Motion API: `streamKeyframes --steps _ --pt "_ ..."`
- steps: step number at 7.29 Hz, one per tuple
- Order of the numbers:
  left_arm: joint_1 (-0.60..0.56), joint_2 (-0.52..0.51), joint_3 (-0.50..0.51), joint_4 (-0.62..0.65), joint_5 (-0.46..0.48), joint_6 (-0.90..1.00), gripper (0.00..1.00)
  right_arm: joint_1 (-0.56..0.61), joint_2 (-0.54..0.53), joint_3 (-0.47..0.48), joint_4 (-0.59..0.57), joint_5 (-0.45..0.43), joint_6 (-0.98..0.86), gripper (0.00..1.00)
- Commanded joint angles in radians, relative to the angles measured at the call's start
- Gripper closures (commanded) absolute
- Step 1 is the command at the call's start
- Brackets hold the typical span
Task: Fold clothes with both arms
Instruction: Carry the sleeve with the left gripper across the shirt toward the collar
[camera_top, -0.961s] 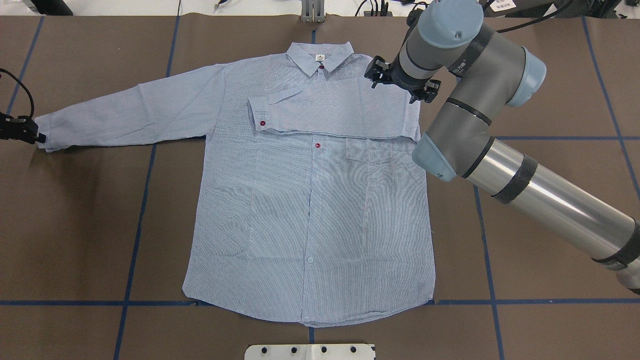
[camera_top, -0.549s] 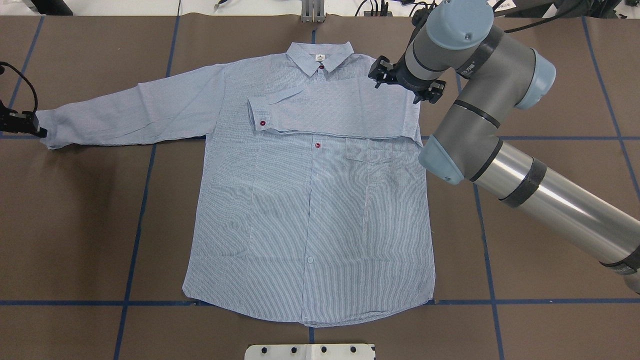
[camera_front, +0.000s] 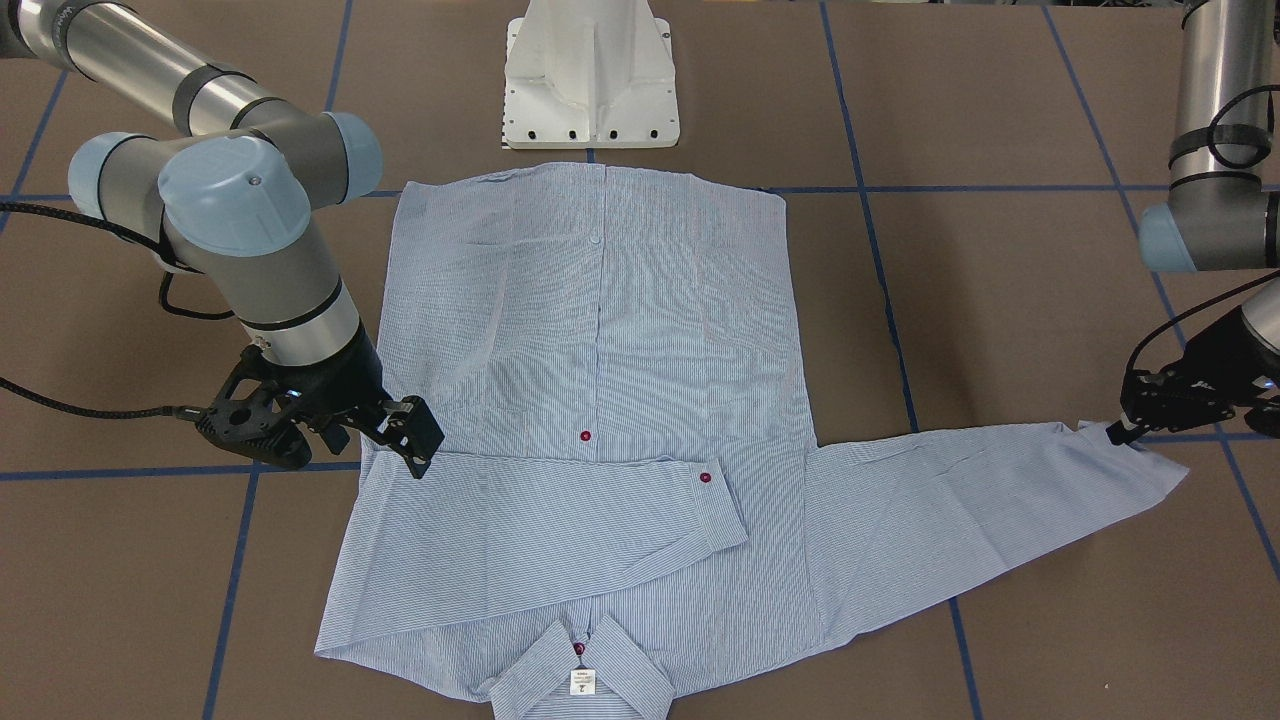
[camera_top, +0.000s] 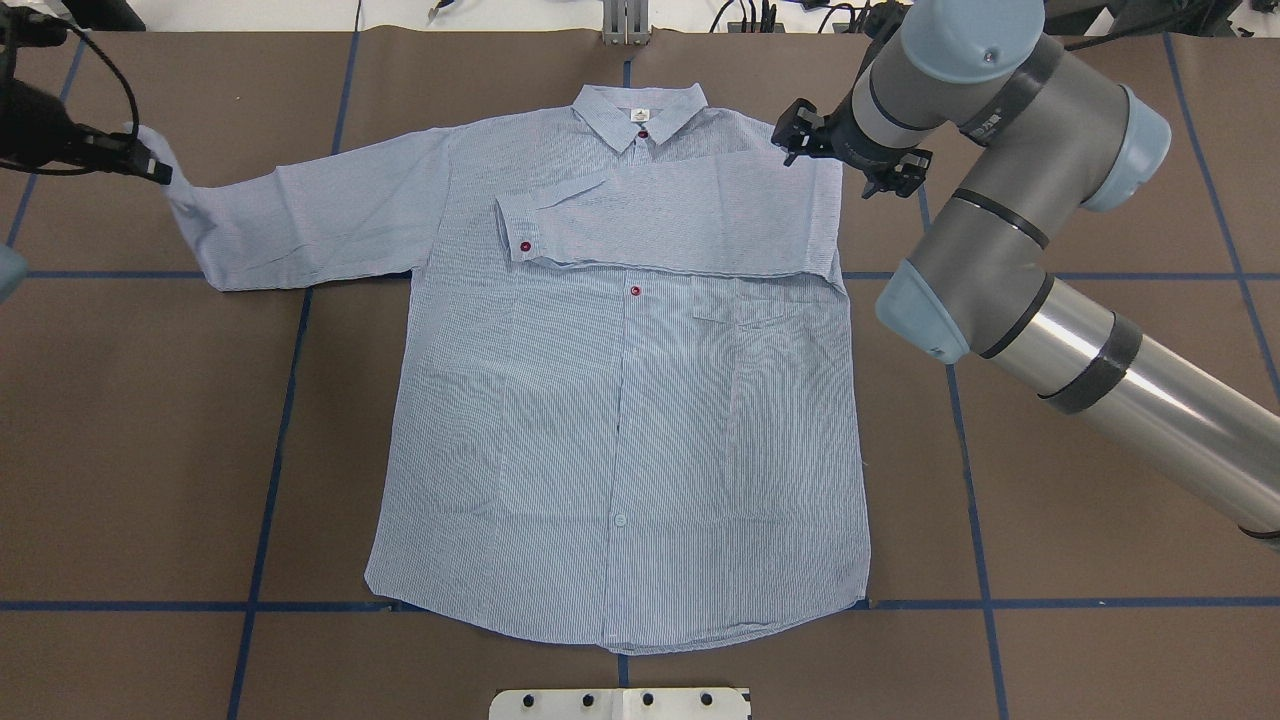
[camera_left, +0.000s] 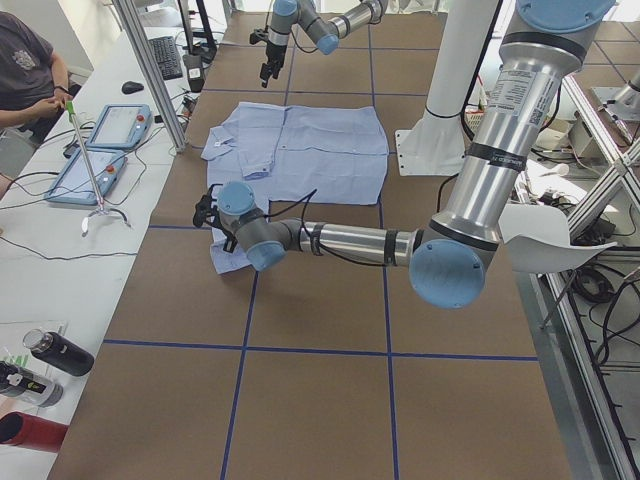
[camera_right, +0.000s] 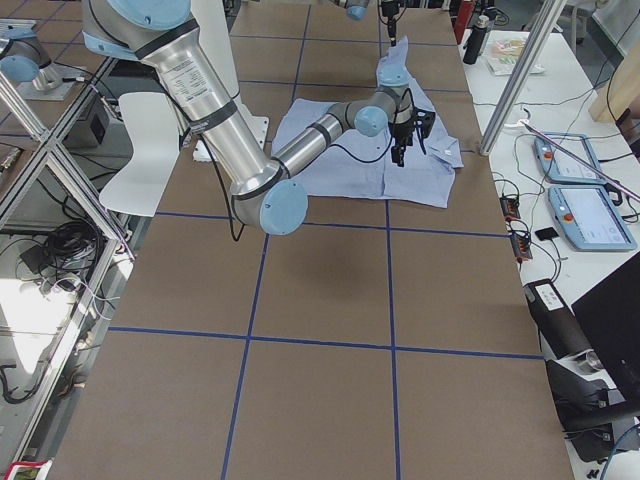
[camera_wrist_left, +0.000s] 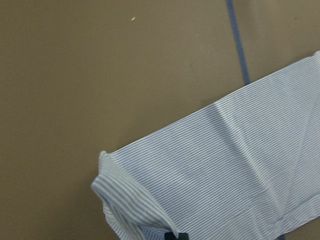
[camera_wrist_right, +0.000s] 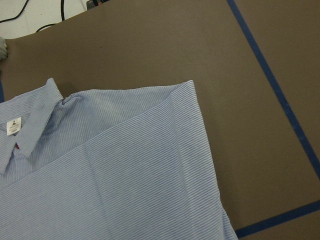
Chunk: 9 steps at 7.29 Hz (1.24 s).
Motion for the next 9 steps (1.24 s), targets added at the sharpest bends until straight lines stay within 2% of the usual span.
streamKeyframes --steps 1,2,3,4,6,9 --pt "0.147 -0.143 -0.060 0.027 0.017 -0.221 1.00 0.048 -0.095 0.057 -0.022 0.002 -0.110 0.01" --pt "0.239 -0.231 -0.055 0.028 0.082 -0.321 1.00 0.072 -0.119 0.057 -0.022 0.014 -0.149 0.01" --pt "0.356 -0.329 -0.035 0.033 0.201 -0.432 1.00 0.114 -0.157 0.057 -0.019 0.072 -0.201 0.01" --pt "0.402 -0.408 0.005 0.031 0.269 -0.477 1.00 0.155 -0.202 0.063 -0.013 0.108 -0.267 0.01" --pt "0.453 -0.561 0.102 0.031 0.328 -0.522 1.00 0.182 -0.242 0.078 -0.009 0.119 -0.303 0.01" --pt "0.487 -0.583 0.102 0.031 0.391 -0.531 1.00 0.185 -0.244 0.075 -0.009 0.114 -0.304 0.01"
